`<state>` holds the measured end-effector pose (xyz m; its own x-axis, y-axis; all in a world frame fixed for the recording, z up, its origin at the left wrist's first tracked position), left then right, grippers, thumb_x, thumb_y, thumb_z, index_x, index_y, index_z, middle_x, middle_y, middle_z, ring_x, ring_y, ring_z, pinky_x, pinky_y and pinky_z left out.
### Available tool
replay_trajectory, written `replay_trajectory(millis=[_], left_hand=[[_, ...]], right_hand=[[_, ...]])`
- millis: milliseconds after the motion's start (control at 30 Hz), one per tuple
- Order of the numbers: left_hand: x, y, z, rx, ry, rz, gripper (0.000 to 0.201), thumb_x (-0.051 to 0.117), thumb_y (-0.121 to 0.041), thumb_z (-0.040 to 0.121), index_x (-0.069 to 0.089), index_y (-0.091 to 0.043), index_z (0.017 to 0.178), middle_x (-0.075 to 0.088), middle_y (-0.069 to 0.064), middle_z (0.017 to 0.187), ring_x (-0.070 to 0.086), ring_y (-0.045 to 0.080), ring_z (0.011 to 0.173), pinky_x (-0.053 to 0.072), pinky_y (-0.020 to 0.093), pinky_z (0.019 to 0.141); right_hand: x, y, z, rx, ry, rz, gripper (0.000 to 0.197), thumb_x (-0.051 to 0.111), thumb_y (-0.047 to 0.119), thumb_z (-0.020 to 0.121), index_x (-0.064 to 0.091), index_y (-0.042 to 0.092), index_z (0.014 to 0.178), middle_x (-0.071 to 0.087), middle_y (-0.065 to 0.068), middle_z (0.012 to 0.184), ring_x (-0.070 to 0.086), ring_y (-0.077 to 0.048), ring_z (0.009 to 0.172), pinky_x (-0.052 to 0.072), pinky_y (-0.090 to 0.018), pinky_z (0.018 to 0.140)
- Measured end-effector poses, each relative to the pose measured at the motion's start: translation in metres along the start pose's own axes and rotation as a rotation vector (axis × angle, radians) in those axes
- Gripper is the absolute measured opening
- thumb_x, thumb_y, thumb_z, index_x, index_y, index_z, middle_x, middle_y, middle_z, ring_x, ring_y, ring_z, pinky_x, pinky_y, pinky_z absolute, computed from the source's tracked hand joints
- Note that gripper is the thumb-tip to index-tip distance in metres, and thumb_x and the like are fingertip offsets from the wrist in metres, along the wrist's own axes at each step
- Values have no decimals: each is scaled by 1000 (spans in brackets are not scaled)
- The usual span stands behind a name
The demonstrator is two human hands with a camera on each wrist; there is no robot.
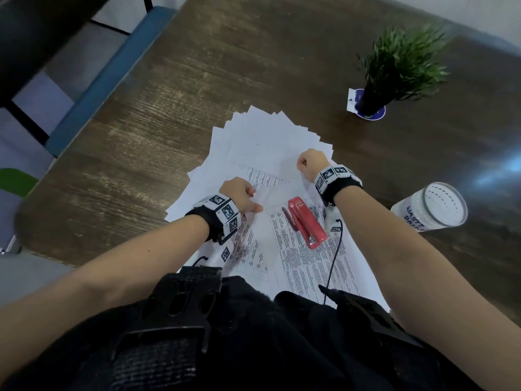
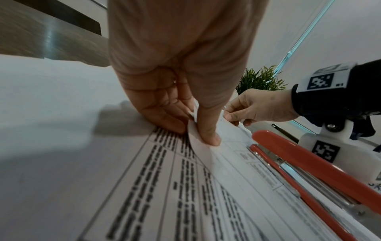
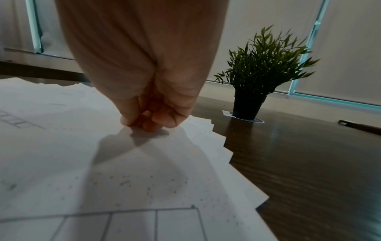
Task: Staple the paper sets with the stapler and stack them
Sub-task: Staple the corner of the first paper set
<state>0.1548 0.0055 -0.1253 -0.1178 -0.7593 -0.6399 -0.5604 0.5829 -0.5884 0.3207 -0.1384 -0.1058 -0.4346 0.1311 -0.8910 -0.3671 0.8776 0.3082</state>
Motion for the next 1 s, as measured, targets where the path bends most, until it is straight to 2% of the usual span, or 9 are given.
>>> replay_trajectory(millis=[133, 300, 400, 533, 633, 733, 833, 933, 1000], left_hand=[[1, 0, 2, 3, 7, 23, 46, 86, -32, 70, 65, -13, 106, 63, -1, 95, 59, 13, 88, 46, 22, 79], [4, -9, 3, 50, 40, 87, 47, 83, -30, 74, 64, -9, 111, 66, 6, 108, 60, 19, 93, 45, 25, 78], [5, -11, 1, 78, 25, 115, 51, 81, -30, 76, 63, -6, 117, 66, 8, 114, 62, 23, 102, 46, 26, 82], [2, -10, -3, 113, 0, 72, 55, 80, -29, 77, 62, -5, 123, 66, 9, 120, 61, 23, 111, 45, 27, 94], [0, -11, -6, 130, -6, 59, 55, 79, -28, 79, 61, -5, 126, 65, 9, 123, 60, 23, 114, 44, 27, 98], [-2, -10, -9, 123, 14, 64, 44, 78, -23, 78, 66, -6, 118, 67, 8, 117, 61, 22, 109, 42, 20, 88], [1, -8, -14, 82, 79, 98, 28, 80, -21, 75, 69, -9, 97, 67, 7, 91, 64, 21, 82, 49, 23, 76], [10, -3, -18, 35, 143, 85, 34, 83, -21, 73, 68, -2, 96, 71, 11, 90, 68, 23, 74, 58, 30, 69], [15, -3, -20, 31, 158, 54, 30, 81, -18, 76, 65, -4, 96, 71, 11, 94, 68, 22, 72, 58, 28, 64]], right_hand=[[-22, -4, -17, -4, -80, 66, 24, 43, 4, 96, 64, -4, 102, 62, -20, 110, 59, -36, 99, 43, -33, 81], [-99, -62, -88, 167, -608, 221, 19, 48, 4, 92, 65, 2, 101, 67, -12, 100, 59, -25, 90, 33, -18, 75], [-122, -110, -149, 346, -857, 206, 22, 50, 5, 91, 65, 5, 107, 67, -13, 105, 60, -28, 99, 36, -23, 83], [-121, -157, -204, 632, -906, 158, 26, 48, 7, 92, 71, 7, 105, 69, -17, 107, 62, -36, 101, 46, -38, 89], [-113, -165, -224, 729, -898, 212, 27, 45, 3, 94, 70, -1, 105, 68, -24, 105, 61, -40, 99, 48, -41, 87], [-110, -165, -228, 768, -829, 211, 31, 39, -6, 93, 66, -8, 108, 62, -32, 110, 56, -45, 105, 45, -45, 86], [-108, -169, -226, 776, -795, 230, 37, 37, -9, 90, 67, -7, 111, 61, -29, 117, 55, -44, 111, 44, -41, 92], [-103, -168, -223, 735, -855, 268, 29, 46, 2, 94, 68, -1, 113, 51, -21, 129, 52, -36, 117, 37, -30, 98], [-99, -151, -213, 636, -855, 247, 25, 51, 11, 93, 70, 3, 109, 56, -20, 126, 53, -34, 116, 36, -30, 99]])
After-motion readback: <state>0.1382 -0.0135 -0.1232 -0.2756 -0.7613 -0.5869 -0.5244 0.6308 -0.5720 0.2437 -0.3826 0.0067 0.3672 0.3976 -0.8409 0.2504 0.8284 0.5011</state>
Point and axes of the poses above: each hand's wrist, its own z-axis towards the middle knuckle, its own x-axis out of the palm, y = z × x, the point moved 8 cm from there along z, towards the middle knuckle
